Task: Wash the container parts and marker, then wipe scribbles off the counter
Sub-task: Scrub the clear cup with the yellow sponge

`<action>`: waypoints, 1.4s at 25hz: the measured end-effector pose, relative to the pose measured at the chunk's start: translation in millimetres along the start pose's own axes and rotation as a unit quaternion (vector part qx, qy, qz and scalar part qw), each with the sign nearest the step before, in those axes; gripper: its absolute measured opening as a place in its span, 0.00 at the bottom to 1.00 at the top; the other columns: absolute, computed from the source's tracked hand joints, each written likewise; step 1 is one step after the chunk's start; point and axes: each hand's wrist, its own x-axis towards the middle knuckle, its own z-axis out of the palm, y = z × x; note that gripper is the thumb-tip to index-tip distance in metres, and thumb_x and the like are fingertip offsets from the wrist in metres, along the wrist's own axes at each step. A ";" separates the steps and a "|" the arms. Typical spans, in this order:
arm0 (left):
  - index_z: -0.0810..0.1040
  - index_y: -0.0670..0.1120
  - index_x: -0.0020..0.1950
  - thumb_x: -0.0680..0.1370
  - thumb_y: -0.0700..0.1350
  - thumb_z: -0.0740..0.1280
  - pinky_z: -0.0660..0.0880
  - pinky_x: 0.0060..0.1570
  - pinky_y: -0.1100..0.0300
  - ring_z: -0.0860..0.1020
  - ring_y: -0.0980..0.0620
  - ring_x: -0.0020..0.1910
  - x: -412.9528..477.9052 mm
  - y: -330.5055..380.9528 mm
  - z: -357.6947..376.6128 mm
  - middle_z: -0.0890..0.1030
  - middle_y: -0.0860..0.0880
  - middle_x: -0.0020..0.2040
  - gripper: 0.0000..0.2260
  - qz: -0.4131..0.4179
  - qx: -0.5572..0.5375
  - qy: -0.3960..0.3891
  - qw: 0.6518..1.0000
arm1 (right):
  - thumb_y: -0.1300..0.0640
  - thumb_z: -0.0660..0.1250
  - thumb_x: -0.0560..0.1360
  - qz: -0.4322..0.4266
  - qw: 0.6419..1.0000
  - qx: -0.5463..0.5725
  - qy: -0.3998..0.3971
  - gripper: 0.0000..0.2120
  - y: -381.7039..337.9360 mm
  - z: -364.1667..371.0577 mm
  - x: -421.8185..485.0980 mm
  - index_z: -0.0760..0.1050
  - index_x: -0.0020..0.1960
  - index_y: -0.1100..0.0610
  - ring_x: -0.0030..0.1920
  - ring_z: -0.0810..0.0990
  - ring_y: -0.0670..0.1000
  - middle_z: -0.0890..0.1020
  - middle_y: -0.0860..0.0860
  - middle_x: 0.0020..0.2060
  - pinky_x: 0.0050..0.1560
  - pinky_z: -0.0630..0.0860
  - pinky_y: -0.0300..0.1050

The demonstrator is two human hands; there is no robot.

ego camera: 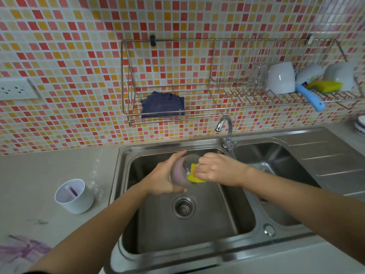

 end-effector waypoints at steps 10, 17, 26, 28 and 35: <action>0.62 0.43 0.70 0.63 0.41 0.78 0.64 0.55 0.71 0.71 0.52 0.62 8.6 14.5 21.0 0.69 0.47 0.65 0.39 0.018 0.034 0.142 0.989 | 0.71 0.70 0.54 0.195 0.947 0.236 -0.101 0.17 -15.2 -20.8 1.5 0.76 0.38 0.56 0.38 0.76 0.55 0.81 0.51 0.34 0.39 0.75 0.46; 0.54 0.55 0.74 0.63 0.46 0.78 0.67 0.67 0.60 0.65 0.57 0.69 18.2 22.1 14.4 0.64 0.54 0.71 0.46 0.033 -0.034 0.030 0.998 | 0.60 0.77 0.60 0.070 0.994 0.055 -0.070 0.10 12.2 -24.5 -10.3 0.77 0.33 0.50 0.36 0.74 0.48 0.79 0.43 0.30 0.38 0.71 0.41; 0.62 0.40 0.69 0.65 0.40 0.77 0.62 0.51 0.80 0.68 0.57 0.58 25.0 16.0 20.8 0.67 0.44 0.65 0.38 0.038 0.034 0.156 0.986 | 0.63 0.72 0.66 0.337 0.865 0.360 -0.092 0.11 -8.8 -21.9 0.3 0.80 0.47 0.55 0.42 0.69 0.47 0.83 0.51 0.41 0.48 0.72 0.46; 0.62 0.39 0.69 0.65 0.40 0.77 0.62 0.52 0.79 0.69 0.55 0.59 25.7 16.2 27.3 0.67 0.44 0.63 0.37 0.050 0.042 0.164 0.984 | 0.58 0.74 0.67 0.306 0.893 0.313 -0.102 0.07 -4.9 -19.3 1.5 0.79 0.43 0.58 0.41 0.73 0.52 0.83 0.53 0.38 0.46 0.73 0.46; 0.53 0.52 0.75 0.64 0.44 0.78 0.61 0.64 0.73 0.63 0.60 0.69 25.4 13.9 10.2 0.62 0.56 0.70 0.46 0.070 0.012 0.024 0.997 | 0.60 0.67 0.66 0.049 0.997 0.040 -0.048 0.05 13.2 -19.7 -15.1 0.77 0.35 0.51 0.38 0.70 0.49 0.79 0.43 0.32 0.38 0.68 0.42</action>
